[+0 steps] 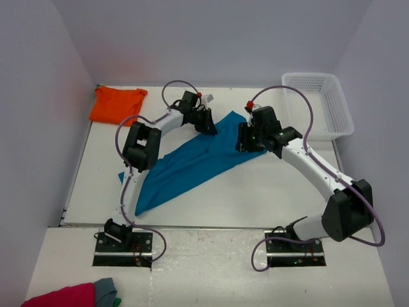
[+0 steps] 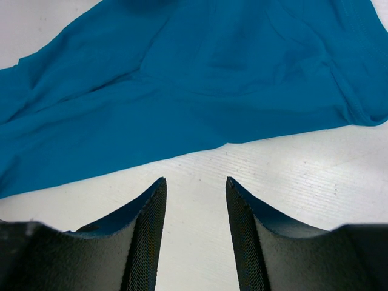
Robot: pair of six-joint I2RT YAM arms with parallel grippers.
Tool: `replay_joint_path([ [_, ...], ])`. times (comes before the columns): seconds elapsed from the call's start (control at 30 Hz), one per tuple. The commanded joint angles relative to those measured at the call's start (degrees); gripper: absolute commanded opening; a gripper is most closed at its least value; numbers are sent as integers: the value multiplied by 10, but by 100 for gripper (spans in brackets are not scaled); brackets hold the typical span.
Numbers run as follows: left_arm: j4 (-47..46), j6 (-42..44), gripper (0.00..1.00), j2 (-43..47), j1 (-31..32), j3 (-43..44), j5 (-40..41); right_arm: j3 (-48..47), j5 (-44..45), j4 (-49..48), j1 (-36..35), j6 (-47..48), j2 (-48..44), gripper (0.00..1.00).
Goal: Fold and stack the t-shirts
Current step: Rotate the tshirt 90 degrees
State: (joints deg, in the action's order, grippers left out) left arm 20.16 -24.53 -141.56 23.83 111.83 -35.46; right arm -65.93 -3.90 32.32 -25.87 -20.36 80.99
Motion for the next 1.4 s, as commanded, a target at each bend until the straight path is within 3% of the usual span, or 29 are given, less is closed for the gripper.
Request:
replay_joint_path([
  [0.0, 7, 5, 11, 23, 8, -13, 2, 6, 14, -19, 2, -7, -4, 46],
  [0.2, -1, 2, 0, 35, 8, -16, 2, 15, 5, -30, 1, -11, 10, 46],
  [0.67, -69, -12, 0, 154, 10, -94, -32, 5, 6, -25, 0, -30, 72, 45],
  [1.0, -44, -12, 0, 132, 9, -69, -32, 3, 13, -18, 0, -28, 68, 45],
  [1.07, -29, -11, 10, 124, 9, -67, -22, -1, 13, -17, 1, -27, 68, 46],
  [1.2, 2, 3, 20, 133, 11, -75, 35, -1, 10, -19, 0, -25, 72, 45],
  [1.37, 33, 5, 24, 122, 12, -70, 82, 5, 13, -20, 1, -23, 68, 46],
])
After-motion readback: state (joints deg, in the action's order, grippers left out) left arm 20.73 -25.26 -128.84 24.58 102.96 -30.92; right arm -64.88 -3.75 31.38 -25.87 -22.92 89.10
